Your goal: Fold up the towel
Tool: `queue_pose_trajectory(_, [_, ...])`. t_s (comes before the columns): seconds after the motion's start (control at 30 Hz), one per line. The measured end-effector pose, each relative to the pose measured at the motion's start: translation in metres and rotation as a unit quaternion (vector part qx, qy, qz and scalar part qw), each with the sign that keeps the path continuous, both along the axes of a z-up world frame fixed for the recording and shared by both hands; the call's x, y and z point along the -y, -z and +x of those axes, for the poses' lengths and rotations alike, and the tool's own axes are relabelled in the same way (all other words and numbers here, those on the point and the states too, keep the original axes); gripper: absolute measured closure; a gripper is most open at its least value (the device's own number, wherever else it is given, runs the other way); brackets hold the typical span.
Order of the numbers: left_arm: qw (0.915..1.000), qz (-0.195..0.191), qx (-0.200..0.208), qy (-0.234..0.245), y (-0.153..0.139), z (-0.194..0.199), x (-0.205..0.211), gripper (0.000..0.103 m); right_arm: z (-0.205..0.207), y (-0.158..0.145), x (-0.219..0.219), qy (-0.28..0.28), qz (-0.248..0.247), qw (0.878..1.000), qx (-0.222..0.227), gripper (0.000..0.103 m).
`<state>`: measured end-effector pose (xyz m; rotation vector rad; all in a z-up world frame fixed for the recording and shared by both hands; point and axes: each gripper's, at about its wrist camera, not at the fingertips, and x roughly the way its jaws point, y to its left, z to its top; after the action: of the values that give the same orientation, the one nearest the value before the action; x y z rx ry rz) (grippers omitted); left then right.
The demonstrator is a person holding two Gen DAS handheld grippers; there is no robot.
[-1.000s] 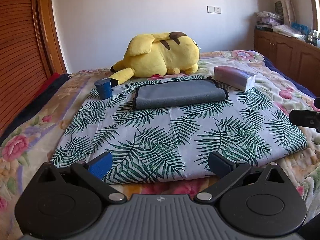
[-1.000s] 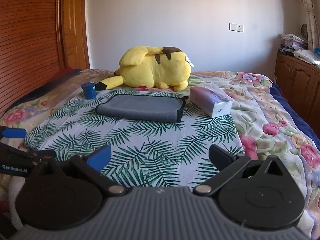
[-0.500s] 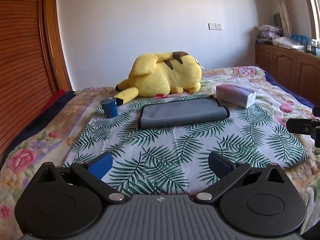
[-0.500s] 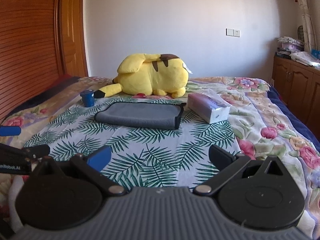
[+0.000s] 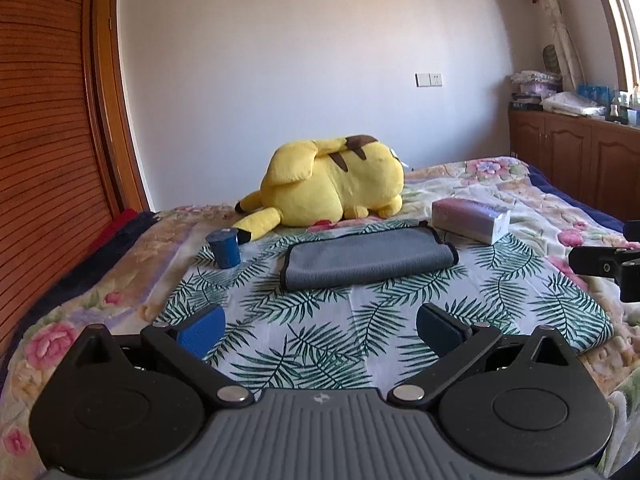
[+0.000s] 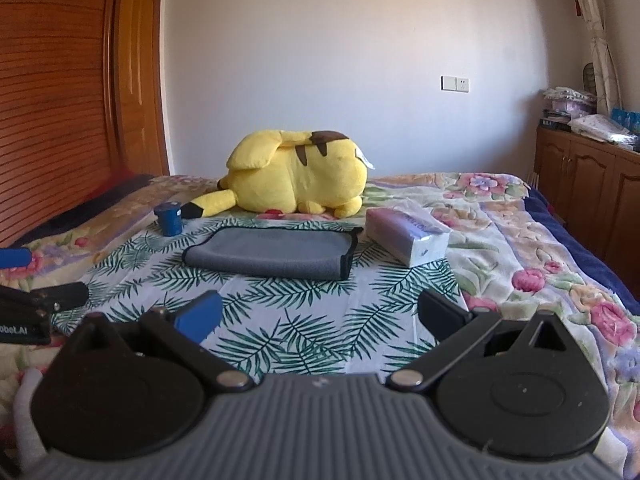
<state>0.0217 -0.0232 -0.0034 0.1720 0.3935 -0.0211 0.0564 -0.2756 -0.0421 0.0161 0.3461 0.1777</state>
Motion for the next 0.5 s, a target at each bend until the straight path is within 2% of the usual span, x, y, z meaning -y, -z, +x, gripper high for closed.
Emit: queue_pose_trajectory(0.5, [0.999, -0.015, 0.043, 0.0, -0.013, -0.011, -0.003, 0.0, -0.009, -0.006, 0.003, 0.014, -0.001, 0.999, 0.041, 0.0])
